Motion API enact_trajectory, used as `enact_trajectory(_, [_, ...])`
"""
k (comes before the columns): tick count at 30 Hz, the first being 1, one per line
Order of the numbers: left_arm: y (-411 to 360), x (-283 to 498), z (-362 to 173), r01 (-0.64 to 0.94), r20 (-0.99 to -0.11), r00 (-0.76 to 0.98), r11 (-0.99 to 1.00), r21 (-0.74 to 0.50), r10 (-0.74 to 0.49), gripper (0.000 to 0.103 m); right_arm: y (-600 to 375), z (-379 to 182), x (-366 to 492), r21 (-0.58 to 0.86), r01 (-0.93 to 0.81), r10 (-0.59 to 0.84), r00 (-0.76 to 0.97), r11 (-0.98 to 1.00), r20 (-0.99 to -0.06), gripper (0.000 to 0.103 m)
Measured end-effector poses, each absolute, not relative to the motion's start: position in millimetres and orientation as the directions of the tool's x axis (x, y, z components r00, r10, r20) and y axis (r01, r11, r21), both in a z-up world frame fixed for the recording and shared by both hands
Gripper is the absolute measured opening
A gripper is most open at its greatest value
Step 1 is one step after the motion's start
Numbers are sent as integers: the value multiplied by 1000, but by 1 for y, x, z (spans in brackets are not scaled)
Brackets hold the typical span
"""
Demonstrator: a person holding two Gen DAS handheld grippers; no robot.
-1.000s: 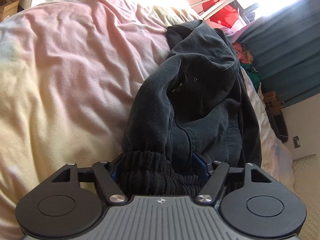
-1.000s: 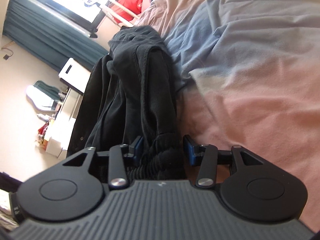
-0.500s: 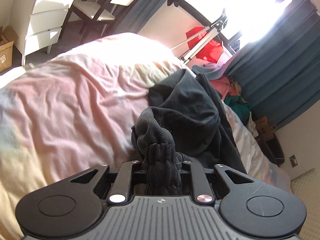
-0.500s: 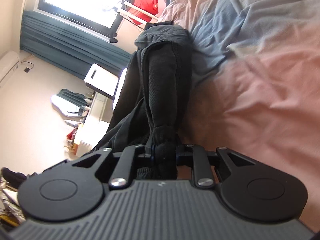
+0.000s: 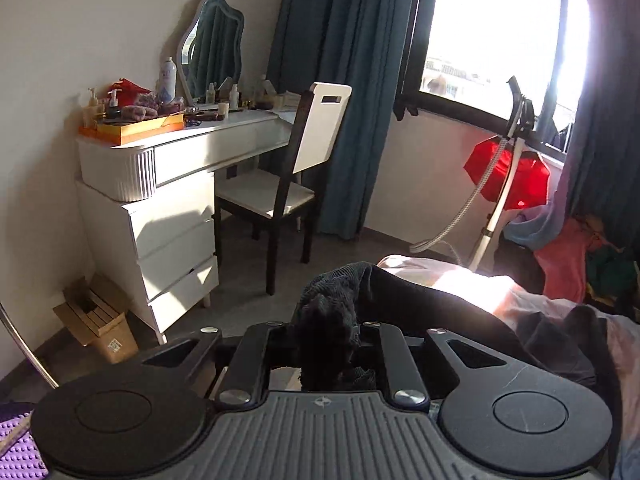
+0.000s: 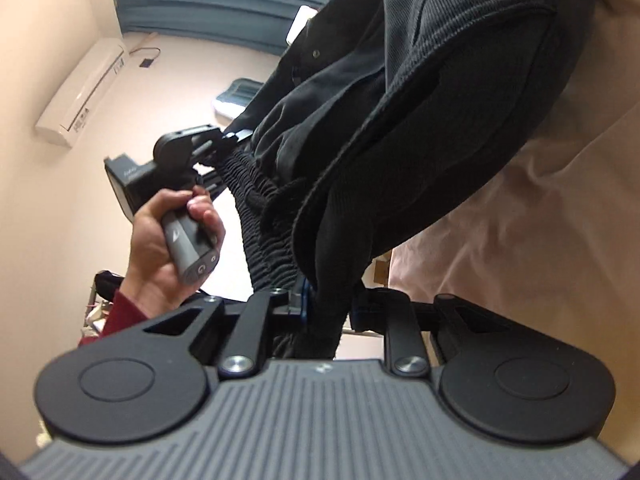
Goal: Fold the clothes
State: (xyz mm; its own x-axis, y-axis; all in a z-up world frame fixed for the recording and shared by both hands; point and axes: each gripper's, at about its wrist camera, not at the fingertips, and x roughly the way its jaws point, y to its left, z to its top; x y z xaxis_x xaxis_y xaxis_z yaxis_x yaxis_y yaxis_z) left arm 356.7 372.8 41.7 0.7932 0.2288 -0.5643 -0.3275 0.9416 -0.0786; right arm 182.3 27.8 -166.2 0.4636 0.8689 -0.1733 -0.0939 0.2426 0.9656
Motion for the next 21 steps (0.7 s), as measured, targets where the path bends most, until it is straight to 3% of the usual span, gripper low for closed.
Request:
enact_trajectory(4, [399, 390, -34, -377, -635, 734, 922, -87, 240, 17, 54, -215, 208, 951, -19, 878, 390, 309, -278, 22])
enact_trajectory(6, [405, 392, -62, -406, -650, 721, 907, -114, 240, 18, 53, -222, 213, 956, -28, 893, 366, 291, -262, 22])
enact_trajectory(9, [407, 391, -75, -423, -643, 718, 901, -100, 266, 20, 53, -213, 217, 945, -68, 899, 338, 319, -280, 25])
enact_trajectory(12, [405, 384, -71, -426, -641, 717, 900, -92, 274, 29, 55, -198, 217, 924, -117, 897, 311, 365, -315, 31])
enact_trajectory(13, [404, 380, -67, -431, -638, 716, 898, -87, 282, 38, 55, -193, 215, 913, -138, 895, 299, 384, -331, 32])
enact_trajectory(14, [401, 375, -62, -437, -635, 716, 895, -83, 291, 54, 55, -187, 212, 904, -160, 896, 283, 396, -342, 37])
enact_trajectory(15, [398, 369, -55, -438, -632, 718, 895, -81, 294, 65, 55, -181, 209, 896, -183, 897, 266, 405, -352, 49])
enact_trajectory(16, [393, 362, -48, -437, -628, 720, 896, -81, 295, 82, 54, -174, 203, 886, -209, 898, 253, 413, -359, 55])
enact_trajectory(17, [385, 353, -39, -424, -621, 727, 903, -71, 293, 89, 52, -167, 197, 877, -236, 899, 241, 419, -365, 69])
enact_trajectory(18, [376, 343, -29, -408, -613, 735, 911, -59, 289, 89, 49, -158, 190, 859, -267, 893, 242, 436, -378, 77])
enact_trajectory(21, [334, 305, -2, -339, -572, 779, 940, -41, 256, 92, 35, -128, 166, 784, -357, 859, 279, 508, -430, 77])
